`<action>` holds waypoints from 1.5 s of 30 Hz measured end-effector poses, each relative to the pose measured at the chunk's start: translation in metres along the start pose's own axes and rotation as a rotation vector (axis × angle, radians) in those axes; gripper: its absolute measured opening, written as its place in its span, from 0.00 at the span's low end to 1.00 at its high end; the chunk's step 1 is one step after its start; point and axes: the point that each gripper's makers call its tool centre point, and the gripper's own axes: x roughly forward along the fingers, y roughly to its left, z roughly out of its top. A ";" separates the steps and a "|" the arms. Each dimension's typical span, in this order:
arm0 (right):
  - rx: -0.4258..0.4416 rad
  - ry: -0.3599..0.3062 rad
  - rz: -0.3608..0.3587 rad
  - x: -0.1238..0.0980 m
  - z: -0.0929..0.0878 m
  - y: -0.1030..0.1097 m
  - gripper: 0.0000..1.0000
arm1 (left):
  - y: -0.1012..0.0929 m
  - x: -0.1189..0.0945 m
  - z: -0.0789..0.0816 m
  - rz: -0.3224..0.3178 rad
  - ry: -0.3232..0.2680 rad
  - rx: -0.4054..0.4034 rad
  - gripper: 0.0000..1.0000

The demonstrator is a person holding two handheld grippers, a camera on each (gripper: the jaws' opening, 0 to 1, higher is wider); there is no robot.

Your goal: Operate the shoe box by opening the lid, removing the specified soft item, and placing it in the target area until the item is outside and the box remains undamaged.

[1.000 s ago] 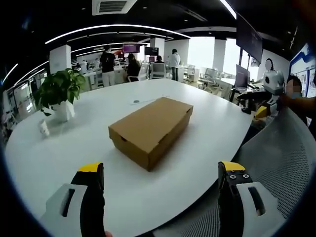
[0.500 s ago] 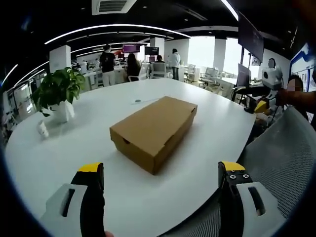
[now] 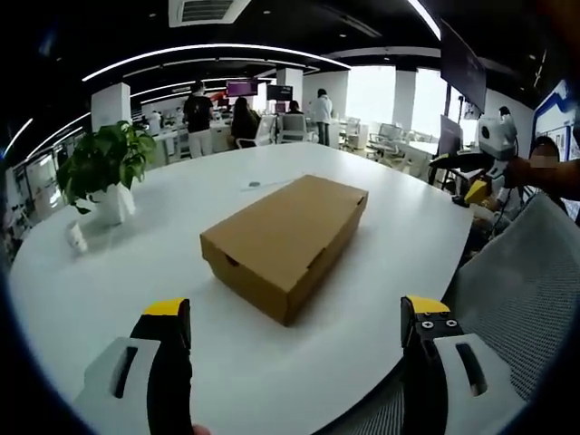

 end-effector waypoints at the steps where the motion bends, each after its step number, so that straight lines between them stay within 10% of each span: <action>1: 0.000 0.000 0.000 0.001 0.000 -0.001 0.95 | 0.000 0.001 0.000 0.000 0.003 0.000 1.00; 45: -0.047 0.040 0.066 0.094 -0.019 -0.038 0.75 | 0.019 0.065 -0.013 0.009 0.038 -0.075 0.91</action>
